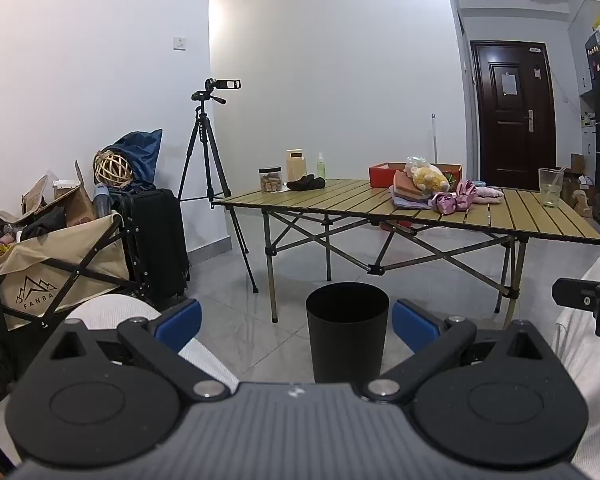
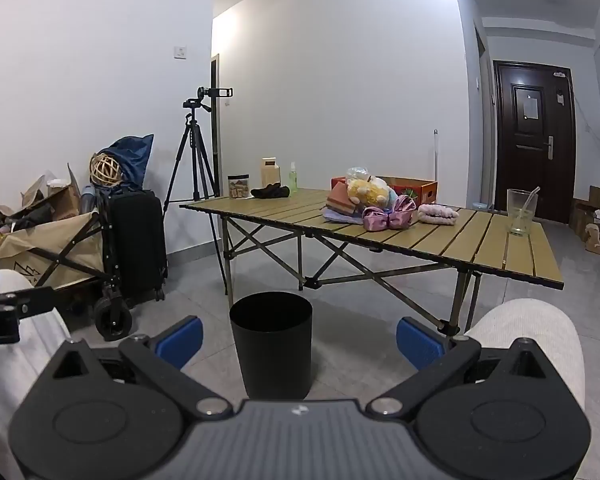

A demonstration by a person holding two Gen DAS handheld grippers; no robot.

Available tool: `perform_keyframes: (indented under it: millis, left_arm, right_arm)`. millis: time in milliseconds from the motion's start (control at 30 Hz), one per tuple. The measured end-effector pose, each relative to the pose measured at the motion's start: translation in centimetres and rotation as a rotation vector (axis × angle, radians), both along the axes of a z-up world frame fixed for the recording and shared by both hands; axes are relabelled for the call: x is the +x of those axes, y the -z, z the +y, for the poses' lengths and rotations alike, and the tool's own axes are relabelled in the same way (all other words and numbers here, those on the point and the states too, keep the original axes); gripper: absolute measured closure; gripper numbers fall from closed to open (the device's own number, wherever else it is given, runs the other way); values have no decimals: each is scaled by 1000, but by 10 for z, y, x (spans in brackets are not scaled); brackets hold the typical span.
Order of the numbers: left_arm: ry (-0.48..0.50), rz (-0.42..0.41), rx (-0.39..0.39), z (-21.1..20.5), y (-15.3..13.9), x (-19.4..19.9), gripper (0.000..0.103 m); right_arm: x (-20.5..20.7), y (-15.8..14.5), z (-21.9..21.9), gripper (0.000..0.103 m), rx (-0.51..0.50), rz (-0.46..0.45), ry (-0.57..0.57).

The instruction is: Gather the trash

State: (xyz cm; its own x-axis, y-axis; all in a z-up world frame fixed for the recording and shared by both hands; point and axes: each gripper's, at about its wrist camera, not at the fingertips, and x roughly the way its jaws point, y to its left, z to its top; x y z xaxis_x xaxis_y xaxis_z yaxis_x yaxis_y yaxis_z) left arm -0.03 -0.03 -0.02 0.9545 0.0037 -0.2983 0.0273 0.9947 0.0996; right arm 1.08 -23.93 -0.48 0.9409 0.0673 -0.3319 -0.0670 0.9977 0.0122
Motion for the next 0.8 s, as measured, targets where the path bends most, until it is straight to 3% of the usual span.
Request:
perform_keyframes:
  millis: [800]
  left_arm:
    - [-2,-4,-6,2,-6,-3,0]
  right_arm:
    - [-5,0,2,0,16,-5,-17]
